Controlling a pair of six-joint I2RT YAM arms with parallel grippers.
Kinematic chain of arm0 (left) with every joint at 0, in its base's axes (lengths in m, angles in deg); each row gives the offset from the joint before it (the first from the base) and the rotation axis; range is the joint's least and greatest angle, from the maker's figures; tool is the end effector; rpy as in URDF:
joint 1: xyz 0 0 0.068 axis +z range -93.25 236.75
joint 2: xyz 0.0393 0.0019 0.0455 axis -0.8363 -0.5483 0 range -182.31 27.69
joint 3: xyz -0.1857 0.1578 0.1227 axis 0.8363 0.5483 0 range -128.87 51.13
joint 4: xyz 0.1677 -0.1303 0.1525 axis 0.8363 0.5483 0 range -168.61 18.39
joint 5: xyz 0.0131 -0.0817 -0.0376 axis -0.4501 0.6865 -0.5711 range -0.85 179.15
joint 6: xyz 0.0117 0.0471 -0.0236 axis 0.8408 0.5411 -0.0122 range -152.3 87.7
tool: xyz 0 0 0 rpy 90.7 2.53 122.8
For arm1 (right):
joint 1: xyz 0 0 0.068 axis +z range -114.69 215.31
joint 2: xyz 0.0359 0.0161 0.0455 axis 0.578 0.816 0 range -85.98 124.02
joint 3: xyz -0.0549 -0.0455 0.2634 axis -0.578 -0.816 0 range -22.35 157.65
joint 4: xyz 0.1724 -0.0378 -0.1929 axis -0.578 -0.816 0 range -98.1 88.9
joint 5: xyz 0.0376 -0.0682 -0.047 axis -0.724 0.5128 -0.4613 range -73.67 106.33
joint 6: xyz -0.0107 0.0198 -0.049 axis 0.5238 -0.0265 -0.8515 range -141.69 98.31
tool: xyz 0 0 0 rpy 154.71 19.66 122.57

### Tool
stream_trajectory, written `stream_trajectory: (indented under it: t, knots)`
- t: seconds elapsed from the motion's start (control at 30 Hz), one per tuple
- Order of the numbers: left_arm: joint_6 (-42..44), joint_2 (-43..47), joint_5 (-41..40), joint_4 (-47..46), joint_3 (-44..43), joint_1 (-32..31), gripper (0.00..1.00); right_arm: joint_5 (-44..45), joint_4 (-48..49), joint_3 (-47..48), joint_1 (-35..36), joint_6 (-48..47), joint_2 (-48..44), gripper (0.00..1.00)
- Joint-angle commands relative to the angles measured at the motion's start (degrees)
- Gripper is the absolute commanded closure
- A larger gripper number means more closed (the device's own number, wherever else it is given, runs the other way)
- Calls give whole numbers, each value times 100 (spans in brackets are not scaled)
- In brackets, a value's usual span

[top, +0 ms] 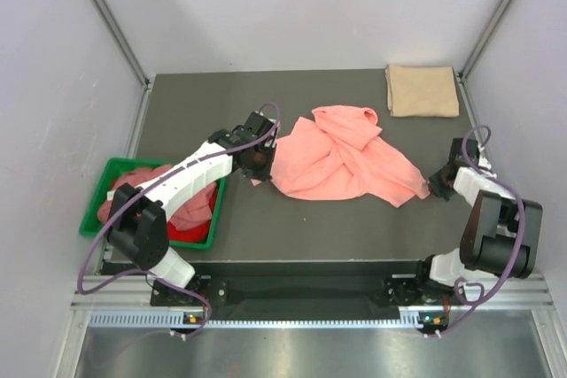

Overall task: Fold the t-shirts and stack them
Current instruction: Flatten the tshirt out

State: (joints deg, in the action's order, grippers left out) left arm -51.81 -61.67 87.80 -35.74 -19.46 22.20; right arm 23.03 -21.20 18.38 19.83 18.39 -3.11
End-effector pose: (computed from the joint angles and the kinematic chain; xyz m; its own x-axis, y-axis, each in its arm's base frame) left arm 0.2643 -0.1809 0.2590 -0.8695 0.1933 -0.4545 0.2837 0.9488 -0.1391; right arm 0.2495 -0.0735 0.1588 -0.4482 0.7876 -0.4229 0.7919 0.5693 0.2209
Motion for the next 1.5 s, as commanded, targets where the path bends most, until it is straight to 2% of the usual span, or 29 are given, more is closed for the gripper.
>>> stream_trajectory:
  t: [0.0,0.13,0.33,0.5,0.7,0.73,0.83,0.87,0.93,1.07,1.23,1.37,1.47]
  knots:
    - [61,218,-68,-192,-16,-8,100,60,-64,-224,72,-140,19,100]
    - [52,209,-68,-78,-95,-8,100,479,-467,75,63,-377,-376,100]
    - [44,358,-313,204,-385,-17,100,1158,-1477,892,37,-492,-1562,100]
    - [-44,376,-296,458,-623,-104,100,1378,-2321,2077,-278,-510,-2169,100]
    - [-167,367,-507,757,-772,-447,100,1510,-2885,3326,-604,-544,-2583,100]
    - [-133,341,-585,940,-790,-526,100,1484,-2964,3423,-631,-571,-2592,100]
    - [-185,402,-1682,1425,-1149,-501,100,1152,-2982,3871,-666,-676,-2487,100]
    - [-194,402,-2172,1521,-1551,-474,100,1028,-3000,4229,-666,-694,-2338,100]
    - [-290,402,-2510,1776,-2123,-448,100,581,-3018,4652,-666,-711,-2206,100]
    - [-299,332,-2625,1698,-3755,-448,100,-387,-3202,6266,-658,-791,-1592,100]
    - [-229,-63,-2670,1795,-5655,-448,100,-1354,-3142,7702,-657,-756,-1230,100]
    - [-71,6,-2459,1436,-6019,-448,100,-1461,-2921,8738,-666,-624,-967,100]
    - [104,15,-2318,1303,-5993,-439,100,-1479,-2798,8952,-666,-562,-799,100]
